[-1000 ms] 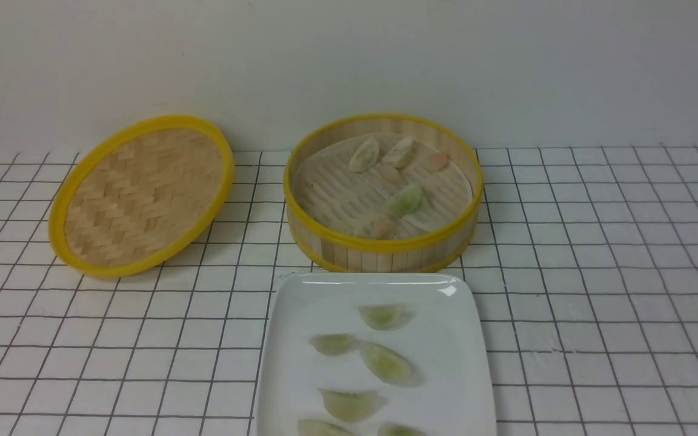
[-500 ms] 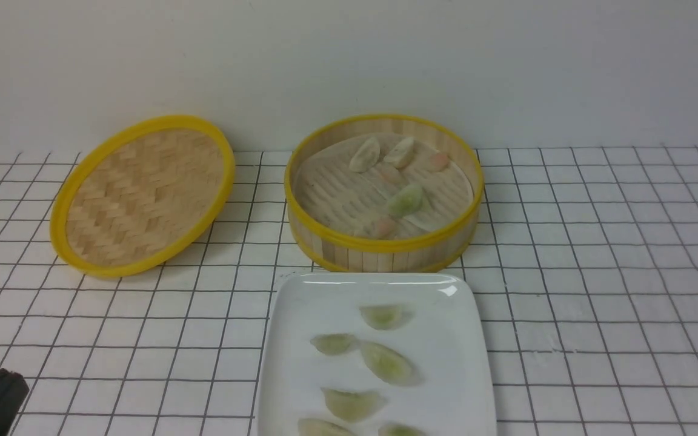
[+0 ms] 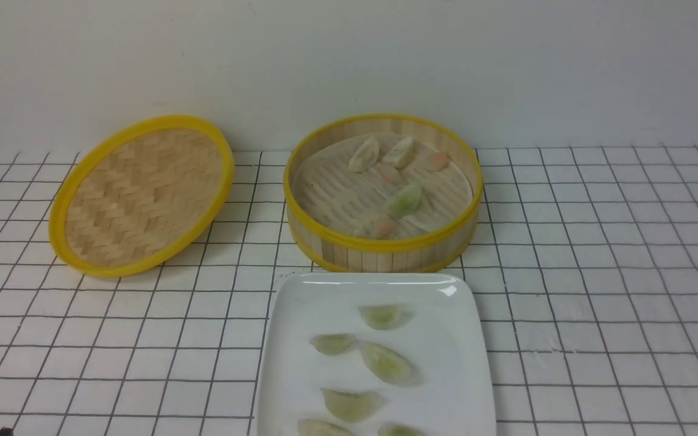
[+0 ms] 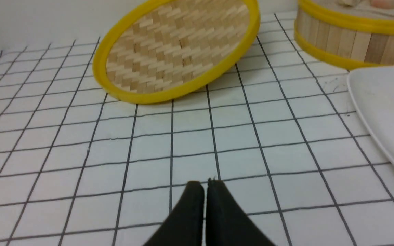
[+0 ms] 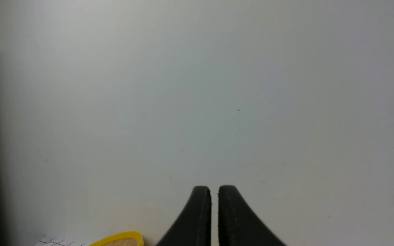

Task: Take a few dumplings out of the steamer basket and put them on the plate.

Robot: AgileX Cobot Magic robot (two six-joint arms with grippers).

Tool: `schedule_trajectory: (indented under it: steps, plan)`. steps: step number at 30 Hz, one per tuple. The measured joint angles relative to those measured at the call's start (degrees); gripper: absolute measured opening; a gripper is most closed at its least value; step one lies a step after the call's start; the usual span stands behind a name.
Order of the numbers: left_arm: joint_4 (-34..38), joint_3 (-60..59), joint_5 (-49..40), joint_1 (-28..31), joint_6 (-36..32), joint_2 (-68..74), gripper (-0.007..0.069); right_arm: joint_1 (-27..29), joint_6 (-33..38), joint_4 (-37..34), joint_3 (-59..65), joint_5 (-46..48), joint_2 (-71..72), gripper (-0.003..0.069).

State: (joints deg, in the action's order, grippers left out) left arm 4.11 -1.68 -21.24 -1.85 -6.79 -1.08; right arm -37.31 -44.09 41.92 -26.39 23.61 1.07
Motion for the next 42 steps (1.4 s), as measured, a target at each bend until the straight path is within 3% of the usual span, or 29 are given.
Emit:
schedule_trajectory:
  steps: [34, 37, 39, 41, 42]
  plan:
    - [0.0, 0.0, -0.3, 0.0, -0.1, 0.0, -0.0006, 0.0, 0.4, -0.3, 0.0, 0.0, 0.0, 0.0023]
    - [0.0, 0.0, -0.3, 0.0, -0.1, 0.0, -0.0006, 0.0, 5.6, -6.0, 0.0, -0.1, 0.0, 0.0023]
    - [0.0, 0.0, -0.3, 0.0, -0.1, 0.0, -0.0006, 0.0, 12.1, -12.2, 0.0, -0.1, 0.0, 0.0023]
    - [0.0, 0.0, -0.3, 0.0, -0.1, 0.0, -0.0006, 0.0, 24.8, -23.5, 0.0, -0.1, 0.0, 0.0023]
    - [0.0, 0.0, -0.3, 0.0, -0.1, 0.0, -0.0006, 0.0, 25.7, -24.3, 0.0, -0.1, 0.0, 0.0023]
